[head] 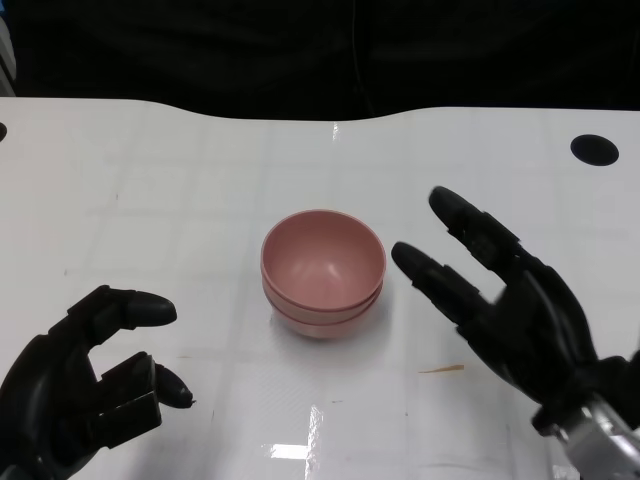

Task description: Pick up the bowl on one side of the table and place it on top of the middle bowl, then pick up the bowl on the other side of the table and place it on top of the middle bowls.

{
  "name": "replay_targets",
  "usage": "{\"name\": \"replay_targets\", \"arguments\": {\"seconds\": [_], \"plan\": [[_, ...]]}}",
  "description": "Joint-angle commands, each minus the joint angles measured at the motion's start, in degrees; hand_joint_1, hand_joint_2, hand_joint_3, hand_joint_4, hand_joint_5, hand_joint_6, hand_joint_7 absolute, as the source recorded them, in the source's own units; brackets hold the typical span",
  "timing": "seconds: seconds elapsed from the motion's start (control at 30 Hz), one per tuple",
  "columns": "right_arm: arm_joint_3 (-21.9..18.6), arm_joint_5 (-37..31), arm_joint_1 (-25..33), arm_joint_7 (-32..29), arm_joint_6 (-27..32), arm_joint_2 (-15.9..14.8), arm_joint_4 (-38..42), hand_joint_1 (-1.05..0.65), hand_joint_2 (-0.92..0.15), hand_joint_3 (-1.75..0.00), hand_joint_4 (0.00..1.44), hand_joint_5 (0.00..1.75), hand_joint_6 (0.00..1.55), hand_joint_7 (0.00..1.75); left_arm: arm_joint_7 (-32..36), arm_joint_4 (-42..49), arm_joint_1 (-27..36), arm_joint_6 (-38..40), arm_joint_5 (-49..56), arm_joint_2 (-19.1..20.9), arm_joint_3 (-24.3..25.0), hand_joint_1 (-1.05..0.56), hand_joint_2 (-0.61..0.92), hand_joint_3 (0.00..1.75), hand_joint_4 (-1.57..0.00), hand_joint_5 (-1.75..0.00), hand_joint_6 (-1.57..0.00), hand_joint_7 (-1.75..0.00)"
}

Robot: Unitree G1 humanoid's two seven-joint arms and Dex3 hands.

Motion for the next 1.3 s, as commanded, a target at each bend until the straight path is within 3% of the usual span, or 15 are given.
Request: {"name": "replay_targets", "arguments": {"seconds": [0.03, 0.1, 0.13, 0.2, 0.23, 0.27, 0.33, 0.37, 0.43, 0.53, 0.7, 0.93, 1.3], "plan": [[-6.52, 11.39, 4.28, -1.46, 10.27, -0.89, -7.89, -0.06, -0.87, -0.33, 0.83, 0.26, 0.58, 0.05, -0.59, 0.74, -0.12, -0.3, 0.36, 1.32, 1.31, 0.31, 0.92, 1.31, -0.49, -1.75, -0.17, -1.75], [-7.5, 11.69, 5.47, -2.07, 12.57, -0.6, -9.36, -0.03, -0.72, -0.69, 1.02, 0.27, 0.77, 0.04, -0.43, 0.72, -0.18, -0.1, 0.4, 1.45, 1.36, 0.31, 0.92, 1.31, -0.49, -1.75, -0.17, -1.75], [-7.94, 11.63, 5.99, -2.29, 13.5, -0.4, -9.82, 0.0, -0.66, -0.85, 1.05, 0.45, 0.9, 0.03, -0.4, 0.77, -0.22, 0.03, 0.25, 1.43, 1.49, 0.31, 0.92, 1.31, -0.49, -1.75, -0.17, -1.75], [-8.75, 11.57, 6.62, -2.47, 15.11, -0.07, -10.29, 0.02, -0.65, -0.92, 0.97, 0.8, 1.02, 0.02, -0.39, 0.82, -0.27, 0.17, 0.19, 1.5, 1.56, 0.32, 0.92, 1.31, -0.48, -1.75, -0.16, -1.75], [-8.99, 10.96, 6.99, -0.91, 14.95, -0.13, -9.95, 0.02, -0.67, -0.91, 0.97, 0.93, 1.1, 0.04, -0.35, 0.81, -0.27, 0.19, 0.27, 1.56, 1.54, 0.32, 0.92, 1.31, -0.48, -1.75, -0.16, -1.75], [-9.2, 10.44, 7.23, 0.35, 14.83, -0.13, -9.68, 0.0, -0.72, -0.89, 0.95, 1.18, 1.23, 0.11, -0.32, 0.8, -0.28, 0.22, 0.34, 1.6, 1.53, 0.32, 0.92, 1.31, -0.48, -1.75, -0.16, -1.75], [-9.44, 9.22, 7.82, 2.71, 14.2, -0.11, -9.28, -0.01, -0.75, -0.87, 0.93, 1.33, 1.29, 0.17, -0.42, 0.88, -0.27, 0.13, 0.5, 1.75, 1.5, 0.32, 0.92, 1.31, -0.47, -1.75, -0.16, -1.75], [-9.55, 8.67, 8.12, 3.6, 13.96, -0.06, -9.19, -0.01, -0.69, -1.04, 0.9, 1.55, 1.18, 0.62, -0.53, 0.95, -0.25, 0.04, 0.6, 1.86, 1.48, 0.32, 0.92, 1.3, -0.47, -1.75, -0.15, -1.75], [-9.75, 7.18, 9.38, 5.32, 13.12, 0.22, -8.91, -0.02, -0.63, -1.18, 0.89, 1.7, 0.95, 1.19, -1.13, 1.37, -0.17, -0.49, 0.46, 1.99, 1.58, 0.32, 0.92, 1.3, -0.47, -1.75, -0.15, -1.75], [-10.25, 5.86, 10.68, 7.0, 12.63, 0.73, -8.45, -0.02, -0.59, -1.23, 0.88, 1.74, 0.83, 1.46, -1.48, 1.53, -0.09, -0.75, 0.56, 2.12, 1.57, 0.33, 0.92, 1.31, -0.46, -1.75, -0.15, -1.75], [-11.7, 4.05, 13.12, 9.93, 9.91, 3.11, -5.92, -0.03, -0.54, -1.34, 0.9, 1.75, 0.71, 1.72, -2.13, 1.85, 0.25, -1.27, 0.63, 1.98, 1.7, 0.33, 0.92, 1.3, -0.45, -1.75, -0.14, -1.75], [-14.2, 7.37, 13.89, 11.23, 12.92, 5.89, -3.37, -0.04, -0.55, -1.36, 0.87, 1.75, 0.66, 1.75, -1.95, 1.41, 0.69, -1.06, 1.17, 2.38, 1.8, 0.31, 0.92, 1.27, -0.44, -1.75, -0.15, -1.75], [-15.0, 1.92, 14.31, 14.57, 10.53, 5.5, -3.01, 0.0, -0.62, -1.3, 0.86, 1.75, 0.65, 1.74, -3.16, 0.47, 2.57, -2.46, 0.3, 2.46, 3.13, 0.3, 0.92, 1.28, -0.5, -1.75, -0.24, -1.75]]}}
